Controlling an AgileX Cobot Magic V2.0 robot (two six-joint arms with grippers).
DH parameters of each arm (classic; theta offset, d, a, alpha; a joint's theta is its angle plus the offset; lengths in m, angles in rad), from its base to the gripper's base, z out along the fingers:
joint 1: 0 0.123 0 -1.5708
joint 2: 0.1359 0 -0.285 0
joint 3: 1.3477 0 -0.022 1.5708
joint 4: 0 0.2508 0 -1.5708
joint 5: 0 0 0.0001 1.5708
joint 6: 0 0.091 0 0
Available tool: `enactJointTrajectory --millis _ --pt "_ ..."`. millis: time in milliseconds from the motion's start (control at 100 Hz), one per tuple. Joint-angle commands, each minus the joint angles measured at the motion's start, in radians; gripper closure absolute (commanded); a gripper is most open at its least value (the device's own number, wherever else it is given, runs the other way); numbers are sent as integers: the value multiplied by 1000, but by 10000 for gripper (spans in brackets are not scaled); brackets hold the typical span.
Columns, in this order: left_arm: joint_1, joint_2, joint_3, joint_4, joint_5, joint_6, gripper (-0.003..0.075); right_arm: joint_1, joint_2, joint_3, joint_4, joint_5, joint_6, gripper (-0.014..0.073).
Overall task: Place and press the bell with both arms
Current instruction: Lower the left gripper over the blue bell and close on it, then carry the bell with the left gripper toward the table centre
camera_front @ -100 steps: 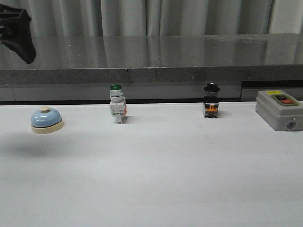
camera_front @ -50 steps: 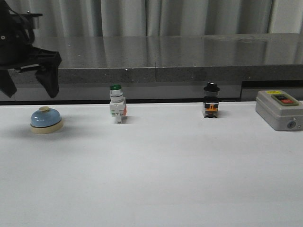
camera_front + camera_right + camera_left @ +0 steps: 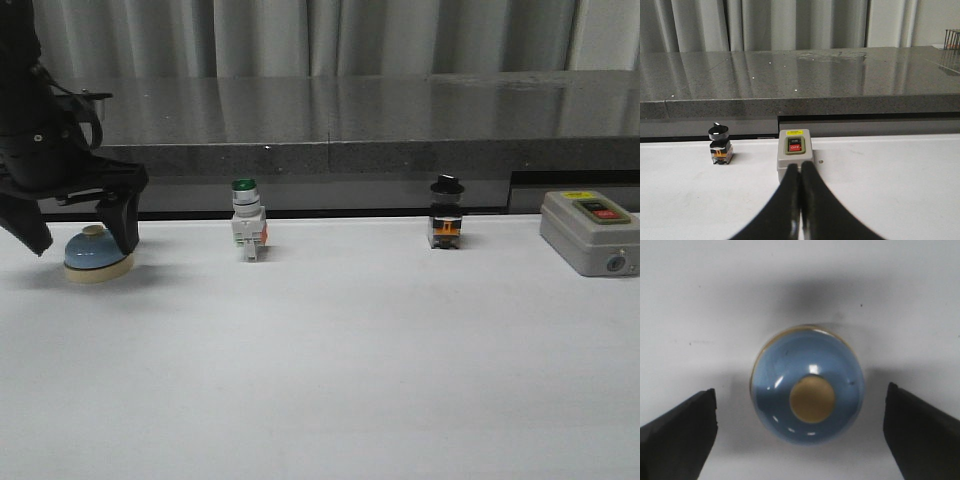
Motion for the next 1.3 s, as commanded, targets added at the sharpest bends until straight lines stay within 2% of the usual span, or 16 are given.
enactJointTrajectory --millis 0,70,620,720,840,980,1120,1290 --pt "-6 -50 -31 -11 -79 -3 83 -4 -13 -16 -11 -81 -3 654" --pt "-6 -45 -31 -11 -106 -3 83 -4 -13 -16 -11 -81 -3 654" --pt "-6 -10 -32 -11 -82 -3 92 -4 -13 -16 -11 -81 -3 654" --pt "-6 -10 -32 -13 -82 -3 164 -4 -13 -16 -11 -81 -3 654" --pt "-6 -10 -32 -20 -80 -3 318 -4 -13 -16 -11 -81 -3 654" --pt "-6 -16 -32 -20 -76 -3 456 -4 -13 -16 -11 -81 -3 654" --pt "-6 -26 -74 -20 -7 -3 524 -4 -13 -16 -11 -81 -3 654" --pt "-6 -26 -219 -39 165 -3 534 -4 -13 -16 -11 -81 -3 654"
